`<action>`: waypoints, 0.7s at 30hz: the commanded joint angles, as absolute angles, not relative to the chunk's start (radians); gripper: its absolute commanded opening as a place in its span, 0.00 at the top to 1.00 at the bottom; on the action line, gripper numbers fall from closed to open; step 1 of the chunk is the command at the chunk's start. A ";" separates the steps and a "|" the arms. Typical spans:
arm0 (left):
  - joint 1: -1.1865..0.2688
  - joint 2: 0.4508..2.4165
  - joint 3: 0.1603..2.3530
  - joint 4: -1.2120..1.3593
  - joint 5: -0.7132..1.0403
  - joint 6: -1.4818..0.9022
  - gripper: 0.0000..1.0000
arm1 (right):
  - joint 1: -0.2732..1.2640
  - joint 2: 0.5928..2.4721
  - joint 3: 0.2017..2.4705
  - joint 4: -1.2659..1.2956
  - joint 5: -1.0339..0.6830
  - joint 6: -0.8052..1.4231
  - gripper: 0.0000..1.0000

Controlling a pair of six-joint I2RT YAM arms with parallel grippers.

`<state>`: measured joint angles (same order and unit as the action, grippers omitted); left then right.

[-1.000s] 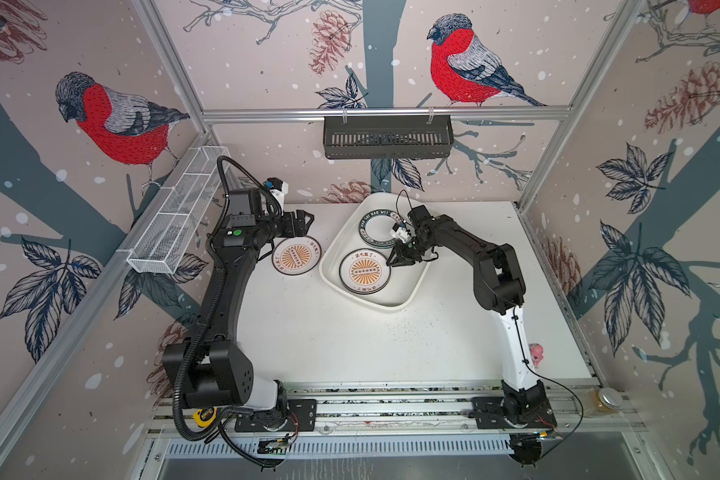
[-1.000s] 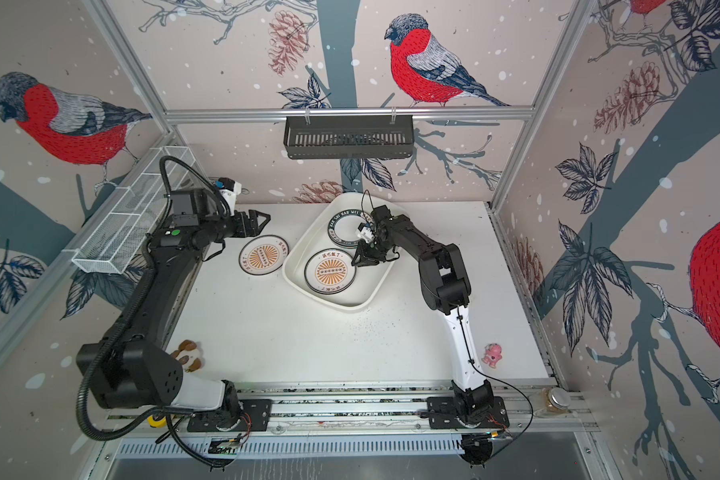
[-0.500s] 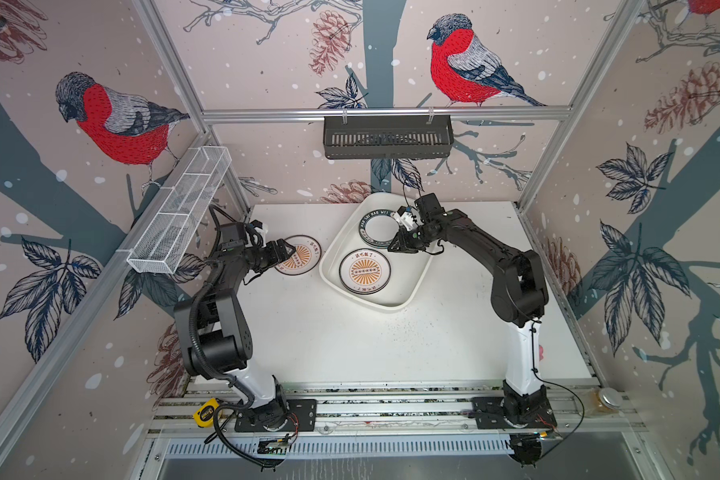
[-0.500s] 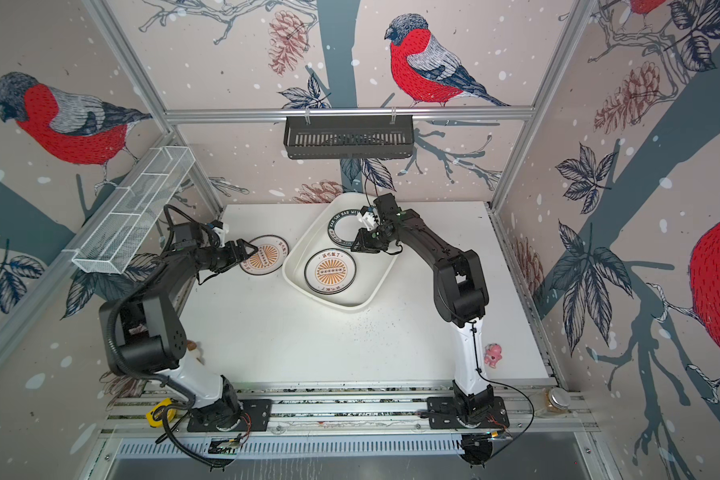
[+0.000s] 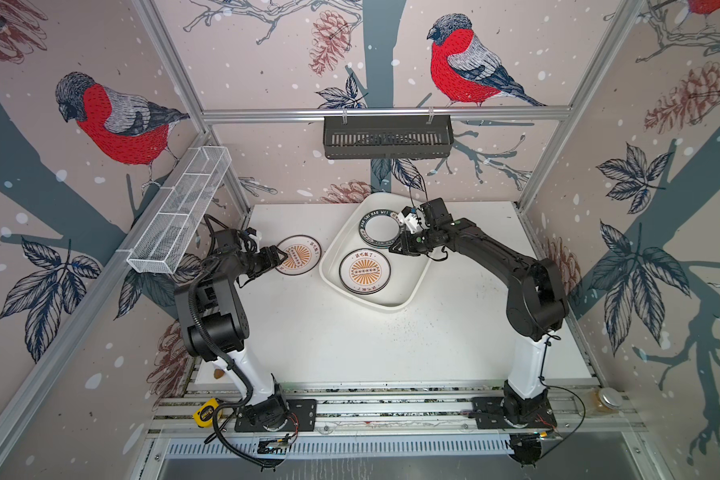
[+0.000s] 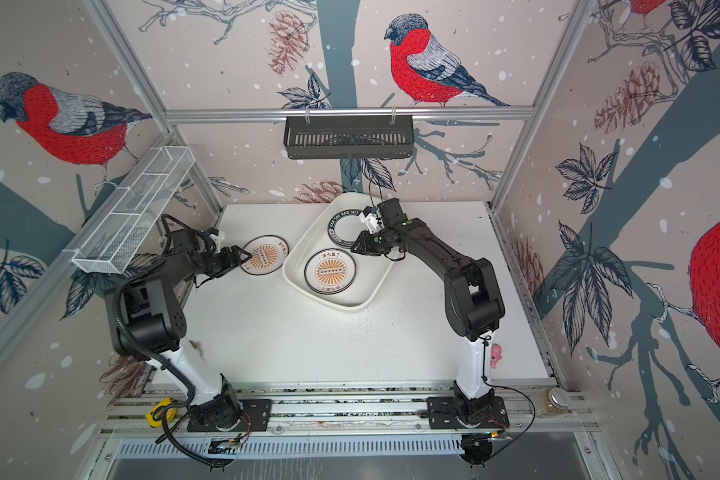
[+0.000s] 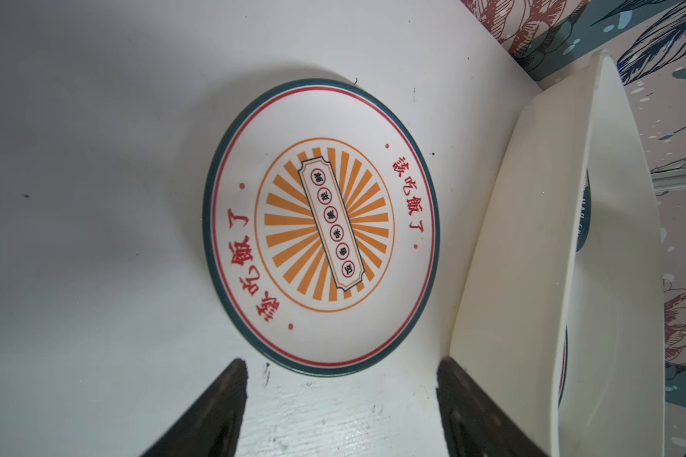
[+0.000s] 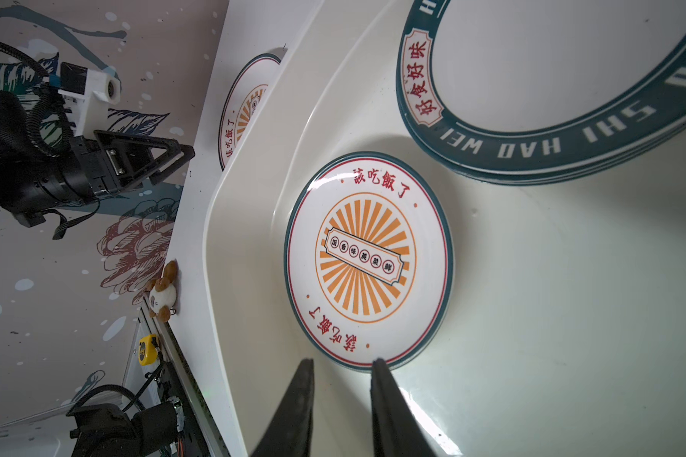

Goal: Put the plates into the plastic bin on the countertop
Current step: 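Lower the left gripper onto the rim of the last orange-sunburst plate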

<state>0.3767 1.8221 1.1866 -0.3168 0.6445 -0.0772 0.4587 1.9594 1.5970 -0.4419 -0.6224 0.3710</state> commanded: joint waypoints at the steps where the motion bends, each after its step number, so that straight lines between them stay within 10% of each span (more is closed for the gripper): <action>1: 0.395 1.848 1.188 -0.278 0.657 -0.054 0.27 | 0.460 1.946 1.589 -0.403 -0.627 0.387 0.73; 21: 0.446 2.043 1.264 -0.270 0.745 -0.008 0.43 | 0.457 1.954 1.580 -0.356 -0.654 0.423 0.73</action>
